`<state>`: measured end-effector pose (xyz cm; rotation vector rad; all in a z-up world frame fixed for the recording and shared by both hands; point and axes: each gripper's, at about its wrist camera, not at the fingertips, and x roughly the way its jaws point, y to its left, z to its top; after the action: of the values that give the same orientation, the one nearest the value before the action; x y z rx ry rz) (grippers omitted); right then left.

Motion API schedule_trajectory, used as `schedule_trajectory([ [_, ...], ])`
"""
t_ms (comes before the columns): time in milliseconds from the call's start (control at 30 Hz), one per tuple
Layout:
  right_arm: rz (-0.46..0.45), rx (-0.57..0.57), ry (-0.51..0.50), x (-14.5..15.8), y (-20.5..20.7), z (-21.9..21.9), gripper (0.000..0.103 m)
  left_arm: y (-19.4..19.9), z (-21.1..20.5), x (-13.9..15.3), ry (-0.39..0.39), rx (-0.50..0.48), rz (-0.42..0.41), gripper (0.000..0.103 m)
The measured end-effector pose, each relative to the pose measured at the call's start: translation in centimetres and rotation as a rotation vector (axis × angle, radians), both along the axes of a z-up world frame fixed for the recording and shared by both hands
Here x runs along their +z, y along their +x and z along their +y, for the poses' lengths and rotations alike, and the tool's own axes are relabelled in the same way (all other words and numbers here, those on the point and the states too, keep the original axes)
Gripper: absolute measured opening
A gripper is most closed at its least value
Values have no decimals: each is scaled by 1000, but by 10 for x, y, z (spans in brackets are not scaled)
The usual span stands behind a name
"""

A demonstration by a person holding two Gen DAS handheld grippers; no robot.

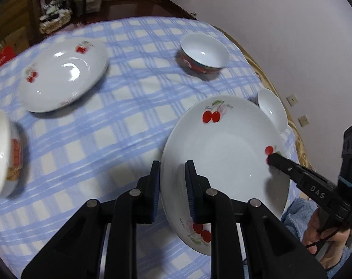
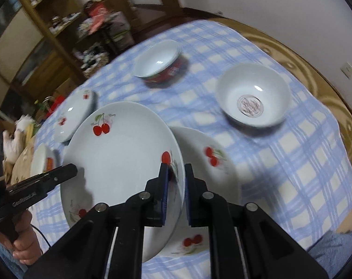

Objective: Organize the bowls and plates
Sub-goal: 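Lower the right tool's plate onto another cherry plate while the left tool holds its plate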

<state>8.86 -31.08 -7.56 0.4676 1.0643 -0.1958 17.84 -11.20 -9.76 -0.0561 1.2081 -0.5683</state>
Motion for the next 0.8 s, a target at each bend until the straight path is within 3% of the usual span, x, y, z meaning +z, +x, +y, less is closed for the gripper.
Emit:
schedule_trajectory([
  [267, 81, -64, -37, -25, -3, -13, 15, -2, -23, -35, 16, -45, 64, 19],
  [400, 125, -72, -31, -36, -4, -15, 16, -5, -31, -38, 65, -64, 17, 19],
  [633, 162, -37, -105, -36, 0, -3, 17, -7, -26, -37, 100, -81, -33, 19],
  [800, 170, -53, -81, -37, 1, -8, 17, -7, -27, -41, 113, -85, -32, 19],
])
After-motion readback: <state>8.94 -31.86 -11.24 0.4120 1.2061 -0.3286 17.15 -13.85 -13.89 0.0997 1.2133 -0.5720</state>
